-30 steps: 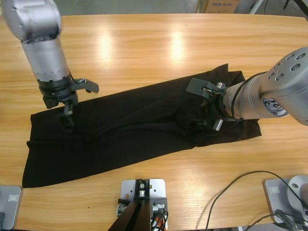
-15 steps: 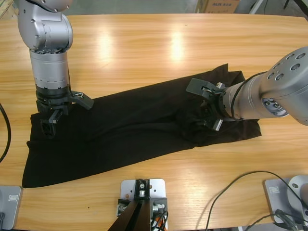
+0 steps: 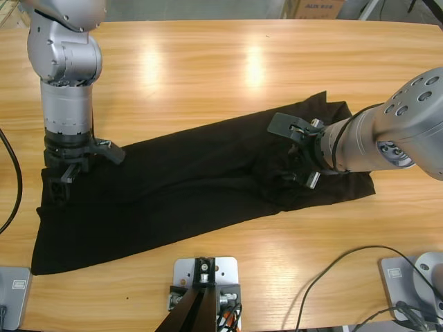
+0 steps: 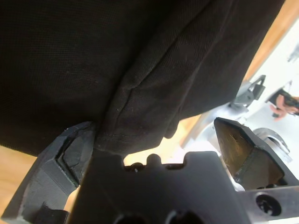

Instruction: Fold clothes

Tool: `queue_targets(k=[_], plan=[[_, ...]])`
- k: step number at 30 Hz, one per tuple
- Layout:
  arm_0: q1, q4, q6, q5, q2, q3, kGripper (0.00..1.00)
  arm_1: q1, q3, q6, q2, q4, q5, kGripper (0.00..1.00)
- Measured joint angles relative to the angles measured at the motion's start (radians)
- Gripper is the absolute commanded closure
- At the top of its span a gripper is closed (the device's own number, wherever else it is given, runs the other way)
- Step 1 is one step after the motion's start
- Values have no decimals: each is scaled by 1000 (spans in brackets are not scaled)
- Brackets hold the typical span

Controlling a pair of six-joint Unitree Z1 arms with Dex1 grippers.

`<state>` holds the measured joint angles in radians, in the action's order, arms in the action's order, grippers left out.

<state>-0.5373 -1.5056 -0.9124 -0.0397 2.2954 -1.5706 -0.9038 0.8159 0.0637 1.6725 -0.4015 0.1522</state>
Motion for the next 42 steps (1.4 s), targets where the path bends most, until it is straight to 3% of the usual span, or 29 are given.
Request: queue_targets(k=[25,42], plan=[[-1,-1,3,-40,-53,116,4,0,0,0,0,0,0,133],[-60,58,3,-80,-169,261,4,0,0,0,0,0,0,133]])
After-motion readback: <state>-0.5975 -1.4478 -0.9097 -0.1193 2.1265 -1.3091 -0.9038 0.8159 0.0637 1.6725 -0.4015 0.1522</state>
